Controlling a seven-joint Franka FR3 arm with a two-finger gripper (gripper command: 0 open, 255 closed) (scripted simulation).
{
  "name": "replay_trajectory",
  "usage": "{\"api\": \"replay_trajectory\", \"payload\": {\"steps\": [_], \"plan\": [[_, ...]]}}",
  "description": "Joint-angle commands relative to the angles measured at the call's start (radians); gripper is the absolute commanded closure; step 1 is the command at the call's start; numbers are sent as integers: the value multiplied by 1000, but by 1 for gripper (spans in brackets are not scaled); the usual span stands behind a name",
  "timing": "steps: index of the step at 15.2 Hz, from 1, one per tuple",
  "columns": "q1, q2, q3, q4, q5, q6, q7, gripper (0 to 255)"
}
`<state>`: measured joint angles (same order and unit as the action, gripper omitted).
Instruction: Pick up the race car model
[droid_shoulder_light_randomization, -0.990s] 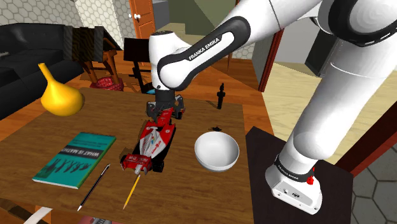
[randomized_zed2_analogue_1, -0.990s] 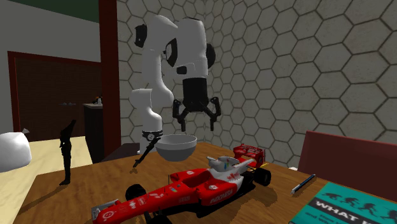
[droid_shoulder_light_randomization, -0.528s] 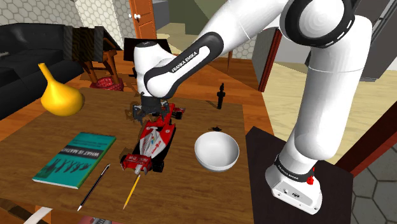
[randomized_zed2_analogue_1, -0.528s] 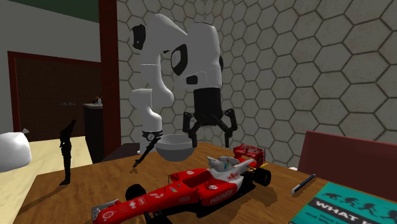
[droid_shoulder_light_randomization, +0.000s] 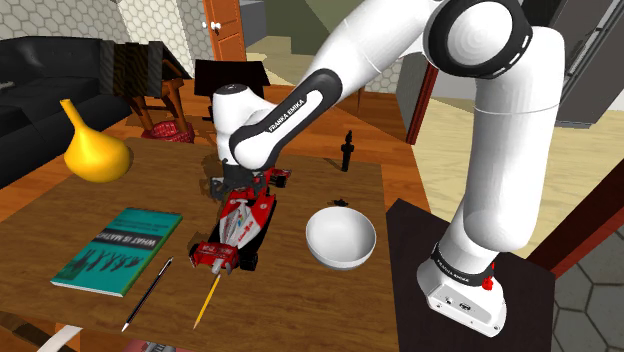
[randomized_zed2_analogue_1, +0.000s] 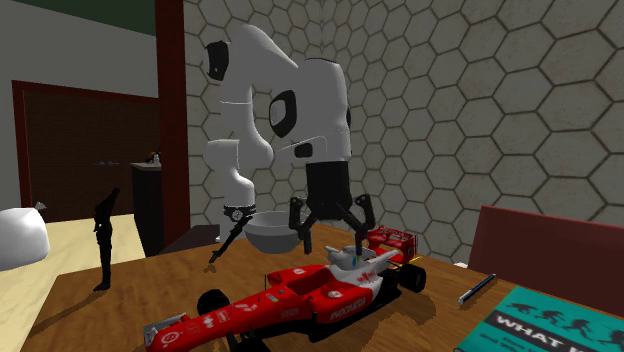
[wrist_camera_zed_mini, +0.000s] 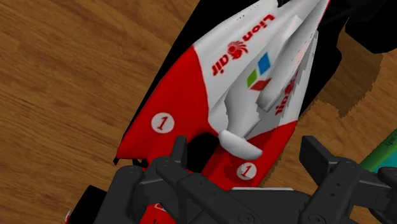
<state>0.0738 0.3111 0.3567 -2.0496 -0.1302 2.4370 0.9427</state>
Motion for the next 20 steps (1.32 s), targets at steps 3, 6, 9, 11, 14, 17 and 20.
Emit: {"api": "replay_trajectory", "payload": {"steps": [3,6,9,11,14,17,20], "plan": [[1,2,0,-2,-2,5,2,255],[1,2,0,-2,-2,5,2,255],[1,2,0,-2,-2,5,2,255],[-1,-7,2,1,3,-7,-2,255],[-6,-32,8,11,18,-41,-11,255],[-10,-57,14,23,32,-75,-20,255],[-14,-80,18,37,44,-110,-28,255]]}}
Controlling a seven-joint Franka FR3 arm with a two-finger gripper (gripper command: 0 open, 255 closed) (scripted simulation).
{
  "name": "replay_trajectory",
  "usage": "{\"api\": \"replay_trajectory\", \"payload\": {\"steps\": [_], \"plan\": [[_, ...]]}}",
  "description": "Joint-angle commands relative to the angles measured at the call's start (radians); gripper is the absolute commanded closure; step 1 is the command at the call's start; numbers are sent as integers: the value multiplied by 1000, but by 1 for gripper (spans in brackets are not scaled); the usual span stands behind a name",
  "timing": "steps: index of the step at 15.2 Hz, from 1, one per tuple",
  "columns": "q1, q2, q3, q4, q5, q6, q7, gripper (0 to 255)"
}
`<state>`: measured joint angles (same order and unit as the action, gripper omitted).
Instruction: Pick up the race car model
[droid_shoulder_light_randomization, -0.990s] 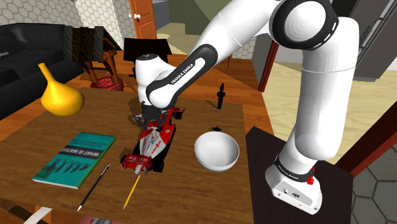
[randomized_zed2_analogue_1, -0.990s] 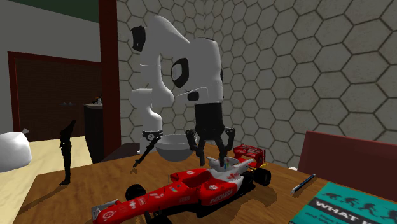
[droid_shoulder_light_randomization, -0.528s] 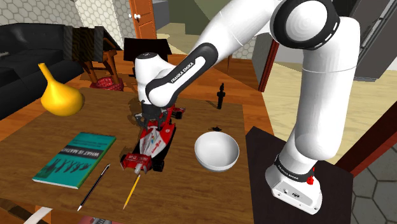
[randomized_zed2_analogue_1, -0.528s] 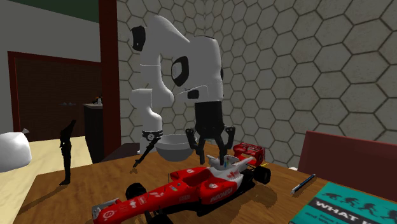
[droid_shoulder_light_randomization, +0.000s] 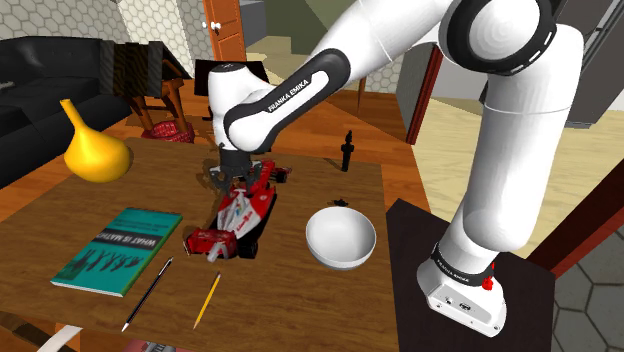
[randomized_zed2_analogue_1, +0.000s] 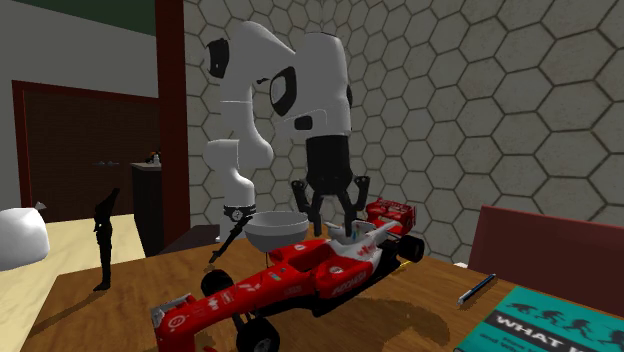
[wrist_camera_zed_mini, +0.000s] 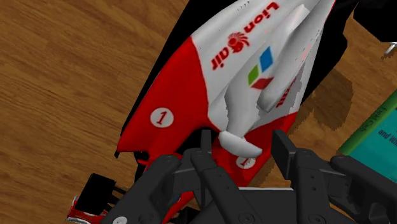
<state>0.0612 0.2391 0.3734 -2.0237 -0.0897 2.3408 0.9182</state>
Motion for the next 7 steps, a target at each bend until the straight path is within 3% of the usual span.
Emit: {"api": "replay_trajectory", "payload": {"steps": [1,7], "plan": [[-2,-15,3,16,8,-26,-6,255],[-6,-43,7,39,23,-76,-15,255]]}}
